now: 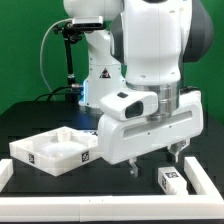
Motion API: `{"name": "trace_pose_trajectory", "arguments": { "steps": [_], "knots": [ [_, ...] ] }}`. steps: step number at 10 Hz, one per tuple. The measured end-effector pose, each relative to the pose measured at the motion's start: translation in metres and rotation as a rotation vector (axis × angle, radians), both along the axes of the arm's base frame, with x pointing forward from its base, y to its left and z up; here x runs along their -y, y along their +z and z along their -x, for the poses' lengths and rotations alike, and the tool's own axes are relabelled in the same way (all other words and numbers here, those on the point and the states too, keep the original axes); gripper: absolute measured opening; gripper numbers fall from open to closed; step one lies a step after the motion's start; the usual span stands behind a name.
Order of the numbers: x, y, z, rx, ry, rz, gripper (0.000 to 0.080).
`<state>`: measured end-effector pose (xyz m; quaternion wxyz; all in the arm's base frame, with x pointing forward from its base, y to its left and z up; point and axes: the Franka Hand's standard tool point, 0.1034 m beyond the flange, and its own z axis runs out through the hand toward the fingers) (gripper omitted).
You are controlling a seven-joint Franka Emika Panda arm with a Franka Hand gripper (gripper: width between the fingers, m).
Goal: Assemble one leg
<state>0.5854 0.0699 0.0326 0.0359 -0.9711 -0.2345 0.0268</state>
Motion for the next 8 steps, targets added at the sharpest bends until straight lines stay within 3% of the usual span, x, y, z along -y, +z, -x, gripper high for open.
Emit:
{"name": "trace_pose_trajectory", "arguments": {
  "steps": [3,8],
  "knots": [
    [-0.014,-0.003,-0.004,-0.001,-0.006,-0.003,0.0649],
    [-0.018,-0.012,-0.001,-0.005,0.001,-0.005,0.0649]
  ]
}}
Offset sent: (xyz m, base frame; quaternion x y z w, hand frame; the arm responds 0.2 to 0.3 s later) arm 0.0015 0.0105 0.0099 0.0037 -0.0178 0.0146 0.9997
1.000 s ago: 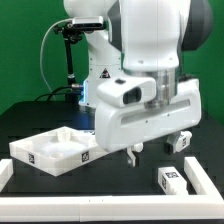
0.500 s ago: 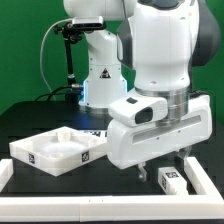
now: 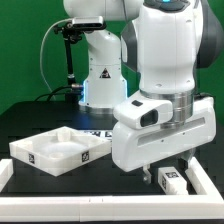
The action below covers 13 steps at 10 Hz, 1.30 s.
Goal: Assemble one leg
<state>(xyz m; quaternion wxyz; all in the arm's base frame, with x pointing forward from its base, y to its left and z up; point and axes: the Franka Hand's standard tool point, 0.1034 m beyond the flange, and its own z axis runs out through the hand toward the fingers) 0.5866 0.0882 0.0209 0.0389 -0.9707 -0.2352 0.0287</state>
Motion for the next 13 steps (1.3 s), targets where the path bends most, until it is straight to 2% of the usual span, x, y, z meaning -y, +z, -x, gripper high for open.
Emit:
{"name": "trace_pose_trajectory", "arguments": {
  "steps": [3,5,6,7,8,9,10,11,12,13],
  "knots": [
    [0.003,-0.004,-0.001,0.010,-0.002,-0.001,0.0649],
    [0.003,-0.004,-0.001,0.010,-0.002,-0.001,0.0396],
    [0.003,-0.004,-0.001,0.010,-0.002,-0.001,0.0396],
    [0.003,-0.004,-0.001,0.010,-0.002,-0.001,0.0282],
    [0.004,-0.003,0.000,0.008,-0.001,-0.001,0.0282],
    [0.010,0.005,0.004,0.004,0.003,0.001,0.0282],
    [0.014,0.017,0.017,0.003,0.006,0.006,0.0282],
    [0.013,0.031,0.037,0.002,0.004,0.011,0.0282],
    [0.007,0.043,0.055,-0.002,-0.027,0.019,0.0282],
    [-0.001,0.049,0.060,0.000,-0.055,0.023,0.0282]
  ]
}}
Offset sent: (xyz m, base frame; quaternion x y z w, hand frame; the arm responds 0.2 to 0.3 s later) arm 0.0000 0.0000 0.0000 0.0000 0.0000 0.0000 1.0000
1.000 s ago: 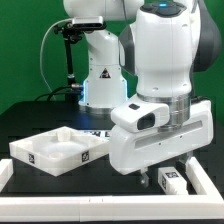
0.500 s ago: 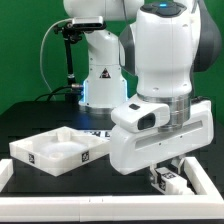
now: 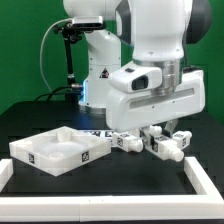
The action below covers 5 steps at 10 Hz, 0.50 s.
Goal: Assemble one leg
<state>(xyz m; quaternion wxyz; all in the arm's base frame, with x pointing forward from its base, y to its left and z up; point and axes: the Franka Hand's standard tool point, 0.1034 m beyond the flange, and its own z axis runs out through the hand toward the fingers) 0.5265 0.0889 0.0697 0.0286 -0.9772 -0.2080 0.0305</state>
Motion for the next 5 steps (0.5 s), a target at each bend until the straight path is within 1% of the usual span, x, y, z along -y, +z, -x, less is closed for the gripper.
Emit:
{"name": "trace_pose_trajectory", "arguments": {
  "steps": [1,5],
  "knots": [
    [-0.0035,0.0011,-0.0046,0.005,-0.038,0.001,0.0282],
    [-0.0036,0.0001,-0.0034,0.004,-0.039,0.002,0.0284]
  ]
}}
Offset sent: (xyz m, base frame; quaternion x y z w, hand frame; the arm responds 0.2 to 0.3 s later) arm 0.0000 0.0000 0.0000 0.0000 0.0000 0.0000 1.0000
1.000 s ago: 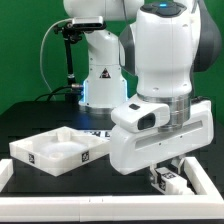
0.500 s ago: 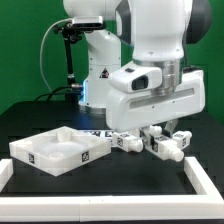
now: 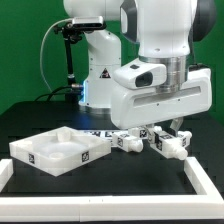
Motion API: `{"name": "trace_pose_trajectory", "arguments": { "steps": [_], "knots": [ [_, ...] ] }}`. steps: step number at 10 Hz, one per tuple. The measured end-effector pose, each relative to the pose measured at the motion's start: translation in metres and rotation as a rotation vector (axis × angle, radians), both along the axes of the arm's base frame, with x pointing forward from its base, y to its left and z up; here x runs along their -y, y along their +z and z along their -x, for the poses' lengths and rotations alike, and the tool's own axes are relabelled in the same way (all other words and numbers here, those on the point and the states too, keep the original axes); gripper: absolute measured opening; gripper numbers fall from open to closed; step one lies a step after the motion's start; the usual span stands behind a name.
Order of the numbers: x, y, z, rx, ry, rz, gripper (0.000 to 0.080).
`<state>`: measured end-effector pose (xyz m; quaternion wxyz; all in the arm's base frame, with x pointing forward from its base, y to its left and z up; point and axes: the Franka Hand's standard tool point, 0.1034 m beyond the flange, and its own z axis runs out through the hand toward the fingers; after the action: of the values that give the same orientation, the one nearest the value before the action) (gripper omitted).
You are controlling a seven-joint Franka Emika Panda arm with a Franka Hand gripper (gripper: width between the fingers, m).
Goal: Assemble one leg
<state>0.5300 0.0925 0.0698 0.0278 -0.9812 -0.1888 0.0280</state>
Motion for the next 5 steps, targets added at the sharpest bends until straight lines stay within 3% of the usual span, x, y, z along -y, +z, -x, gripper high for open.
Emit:
{"name": "trace_pose_trajectory", "arguments": {
  "steps": [2,4,5],
  "knots": [
    [-0.002,0.007,0.028,-0.008,-0.025,0.010,0.0284],
    [0.025,0.021,0.078,-0.014,-0.003,0.023,0.0284],
    [0.037,0.021,0.095,-0.004,-0.006,0.024,0.0284]
  ]
}}
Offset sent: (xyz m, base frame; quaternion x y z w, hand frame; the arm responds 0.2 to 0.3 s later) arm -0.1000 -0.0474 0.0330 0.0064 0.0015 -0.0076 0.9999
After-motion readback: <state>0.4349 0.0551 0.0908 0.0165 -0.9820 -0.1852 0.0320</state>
